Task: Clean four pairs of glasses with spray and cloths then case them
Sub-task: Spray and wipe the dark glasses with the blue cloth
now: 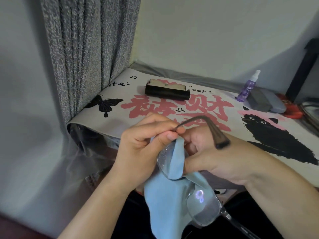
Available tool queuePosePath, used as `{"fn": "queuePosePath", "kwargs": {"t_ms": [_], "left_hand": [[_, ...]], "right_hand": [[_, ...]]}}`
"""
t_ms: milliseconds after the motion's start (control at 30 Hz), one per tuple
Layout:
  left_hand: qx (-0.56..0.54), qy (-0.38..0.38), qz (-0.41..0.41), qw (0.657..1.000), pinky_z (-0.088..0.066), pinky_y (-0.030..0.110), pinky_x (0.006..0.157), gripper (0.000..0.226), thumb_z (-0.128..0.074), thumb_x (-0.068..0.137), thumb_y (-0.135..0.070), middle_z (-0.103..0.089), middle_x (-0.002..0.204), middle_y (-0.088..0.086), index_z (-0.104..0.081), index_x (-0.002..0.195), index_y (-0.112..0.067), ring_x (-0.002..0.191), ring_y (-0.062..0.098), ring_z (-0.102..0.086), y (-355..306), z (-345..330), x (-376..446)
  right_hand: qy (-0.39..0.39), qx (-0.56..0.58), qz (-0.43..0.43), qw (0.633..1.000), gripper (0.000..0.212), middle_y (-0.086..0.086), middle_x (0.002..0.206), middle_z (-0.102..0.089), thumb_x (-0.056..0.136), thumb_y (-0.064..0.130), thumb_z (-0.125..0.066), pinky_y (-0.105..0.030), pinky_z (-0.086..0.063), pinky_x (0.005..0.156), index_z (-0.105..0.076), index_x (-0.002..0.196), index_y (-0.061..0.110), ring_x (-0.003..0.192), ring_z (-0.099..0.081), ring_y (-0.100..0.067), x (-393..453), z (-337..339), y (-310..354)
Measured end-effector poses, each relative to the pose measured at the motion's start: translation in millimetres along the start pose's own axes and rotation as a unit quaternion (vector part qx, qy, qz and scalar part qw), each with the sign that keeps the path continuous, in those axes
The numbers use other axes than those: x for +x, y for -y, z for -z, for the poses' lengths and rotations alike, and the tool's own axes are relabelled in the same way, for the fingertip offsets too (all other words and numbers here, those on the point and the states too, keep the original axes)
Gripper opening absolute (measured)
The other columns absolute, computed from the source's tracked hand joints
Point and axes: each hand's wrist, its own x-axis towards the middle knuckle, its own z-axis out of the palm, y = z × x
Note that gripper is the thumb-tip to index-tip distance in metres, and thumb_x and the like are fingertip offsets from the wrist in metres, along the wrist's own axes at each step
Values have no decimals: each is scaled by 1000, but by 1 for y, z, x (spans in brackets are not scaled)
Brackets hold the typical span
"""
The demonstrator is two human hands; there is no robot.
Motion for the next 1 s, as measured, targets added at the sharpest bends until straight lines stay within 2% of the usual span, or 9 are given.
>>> {"fn": "queuePosePath", "kwargs": {"t_ms": [100, 200, 267, 333, 433, 500, 700, 867, 1000], "left_hand": [[-36, -11, 46, 998, -52, 16, 76, 28, -67, 89, -15, -75, 88, -9, -79, 92, -40, 83, 2, -68, 1, 1, 0], [-37, 0, 58, 998, -51, 14, 76, 30, -67, 91, -12, -75, 87, -12, -80, 92, -39, 81, -1, -67, 2, 5, 1], [-36, 18, 56, 998, -51, 16, 79, 20, -69, 91, -21, -74, 90, -13, -79, 94, -37, 85, 3, -67, 2, 8, 2], [-35, 31, 46, 998, -50, 19, 82, 13, -68, 92, -29, -72, 93, -13, -79, 96, -34, 88, 7, -66, 1, 10, 3], [-49, 35, 45, 997, -50, 19, 80, 12, -67, 92, -26, -71, 92, -13, -78, 95, -27, 86, 6, -66, 1, 9, 3], [-54, 33, 70, 996, -50, 17, 77, 11, -68, 91, -27, -72, 90, -13, -79, 93, -28, 83, 4, -66, 1, 7, 2], [-7, 11, 62, 998, -50, 18, 79, 15, -67, 90, -21, -73, 92, -12, -79, 90, -29, 86, 4, -66, 3, 6, 2], [13, -7, 54, 998, -49, 20, 83, 16, -66, 90, -21, -72, 94, -7, -77, 101, -19, 90, 9, -67, 7, 1, 0], [-2, -17, 56, 998, -50, 20, 83, 16, -67, 89, -21, -73, 93, -9, -80, 95, -29, 89, 7, -68, 6, 5, 3]], "right_hand": [[-38, -71, 15, 997, 15, -21, 92, -72, 91, 20, -75, -50, -55, 84, -73, 99, 7, 82, -68, -31, 2, -2, 2], [-53, -99, 19, 994, 29, -25, 89, -66, 97, 34, -66, -51, -50, 78, -69, 99, 6, 77, -55, -20, 3, -4, -2], [-3, -17, 7, 1000, 15, -23, 97, -70, 96, 14, -67, -44, -52, 85, -69, 106, 3, 87, -62, -18, 2, -3, -3], [66, 55, -6, 996, 28, -20, 107, -71, 90, -6, -62, -36, -56, 89, -65, 118, -1, 99, -66, -19, -1, 1, -3], [119, 84, -22, 989, 43, -31, 130, -61, 90, -22, -54, -53, -47, 107, -57, 129, -5, 122, -62, -37, 2, 5, -3], [121, 81, -30, 989, 43, -32, 131, -60, 88, -23, -56, -54, -46, 108, -58, 128, -6, 122, -62, -38, 7, 4, -2], [6, 61, 1, 998, 33, -20, 106, -74, 78, 3, -73, -41, -56, 93, -72, 111, 4, 104, -71, -28, 12, -4, -10], [-68, 139, 34, 987, 22, -20, 109, -74, 89, -2, -65, -48, -53, 102, -72, 109, 3, 108, -71, -32, 12, -10, -9], [-106, 188, 18, 976, 23, -29, 112, -71, 93, 5, -62, -63, -48, 103, -70, 112, -4, 109, -67, -47, 13, -14, -14]]}}
